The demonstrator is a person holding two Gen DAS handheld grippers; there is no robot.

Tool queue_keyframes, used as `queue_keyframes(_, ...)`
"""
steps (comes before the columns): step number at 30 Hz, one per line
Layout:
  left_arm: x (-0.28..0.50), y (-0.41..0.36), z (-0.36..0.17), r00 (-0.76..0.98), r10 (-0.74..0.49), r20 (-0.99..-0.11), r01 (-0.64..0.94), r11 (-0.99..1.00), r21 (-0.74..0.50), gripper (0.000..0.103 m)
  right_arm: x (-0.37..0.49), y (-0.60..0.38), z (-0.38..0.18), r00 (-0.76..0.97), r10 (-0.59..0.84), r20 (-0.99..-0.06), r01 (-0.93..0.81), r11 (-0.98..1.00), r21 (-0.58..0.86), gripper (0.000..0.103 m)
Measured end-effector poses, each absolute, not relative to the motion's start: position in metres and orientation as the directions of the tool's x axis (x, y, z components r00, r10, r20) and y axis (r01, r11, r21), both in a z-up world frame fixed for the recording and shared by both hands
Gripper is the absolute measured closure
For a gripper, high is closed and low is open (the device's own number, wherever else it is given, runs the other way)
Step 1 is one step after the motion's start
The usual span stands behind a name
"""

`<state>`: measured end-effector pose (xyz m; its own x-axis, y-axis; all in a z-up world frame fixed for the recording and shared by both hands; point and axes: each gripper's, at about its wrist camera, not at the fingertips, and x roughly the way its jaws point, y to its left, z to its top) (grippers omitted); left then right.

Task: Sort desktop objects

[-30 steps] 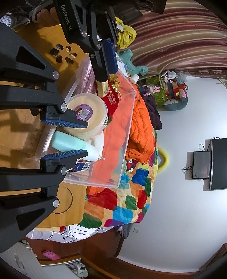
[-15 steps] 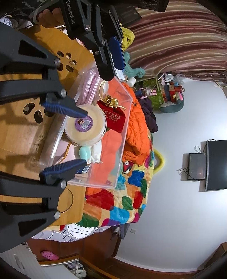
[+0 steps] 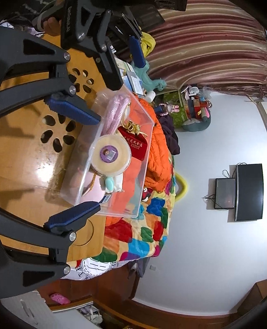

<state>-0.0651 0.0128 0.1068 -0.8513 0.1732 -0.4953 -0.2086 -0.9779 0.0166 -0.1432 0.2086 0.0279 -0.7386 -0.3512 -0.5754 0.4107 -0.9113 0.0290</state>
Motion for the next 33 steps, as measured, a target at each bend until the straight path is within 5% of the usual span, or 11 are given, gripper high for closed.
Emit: queue_keyframes(33,-0.056,-0.005,0.089,-0.849,0.147,-0.508,-0.123,-0.989,-0.082,0.007,-0.133,0.222,0.013,-0.734,-0.346,-0.584,0.379,-0.923,0.071,0.026)
